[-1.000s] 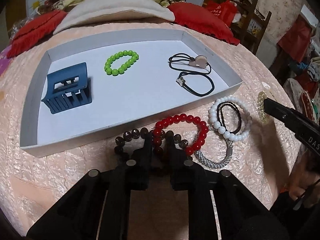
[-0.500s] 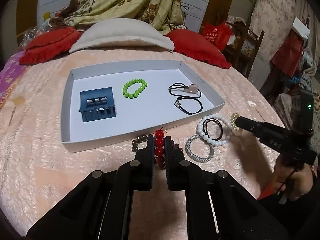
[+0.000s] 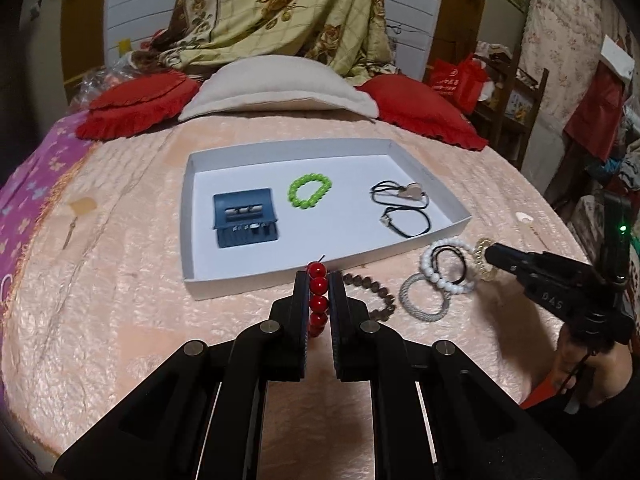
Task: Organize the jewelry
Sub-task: 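Place the red beads in the tray with the left tool while the right tool drops the spiral tie there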
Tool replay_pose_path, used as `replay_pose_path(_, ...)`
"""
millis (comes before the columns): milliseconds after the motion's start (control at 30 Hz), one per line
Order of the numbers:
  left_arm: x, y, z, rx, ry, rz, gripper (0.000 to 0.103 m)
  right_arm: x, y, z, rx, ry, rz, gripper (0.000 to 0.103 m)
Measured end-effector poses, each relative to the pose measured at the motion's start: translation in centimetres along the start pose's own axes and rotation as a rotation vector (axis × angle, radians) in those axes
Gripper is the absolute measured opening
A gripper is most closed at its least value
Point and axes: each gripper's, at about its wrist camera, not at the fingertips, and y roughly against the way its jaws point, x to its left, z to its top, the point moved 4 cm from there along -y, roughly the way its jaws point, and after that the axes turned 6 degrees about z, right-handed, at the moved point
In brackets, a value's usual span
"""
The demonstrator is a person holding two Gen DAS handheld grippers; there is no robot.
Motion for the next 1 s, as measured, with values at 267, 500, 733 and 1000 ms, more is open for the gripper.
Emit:
replay_pose_path(267,1.0,-0.5,-0.6,0.014,0.020,0.029,0.008,-0.7,0.1,0.0,-0.008,-0.038,-0.023,0.009)
replay_pose_path(500,1.6,-0.1,1.7,-0.026,0.017,0.052,0.008,0.0,1.2,0.7,-0.057,-0.003,-0.019,0.009)
replay_pose_path(733,2.6,0.1,5.8,-0.084,0.005,0.073,0.008,0.2,1.8,1.4,-0.098,-0.004,-0.016,0.009)
replay_pose_path(1000,1.9,-1.5,9.5,-0.097,0.010,0.031,0.008,0.5,1.1,3.8,-0.118,-0.027,0.012,0.009)
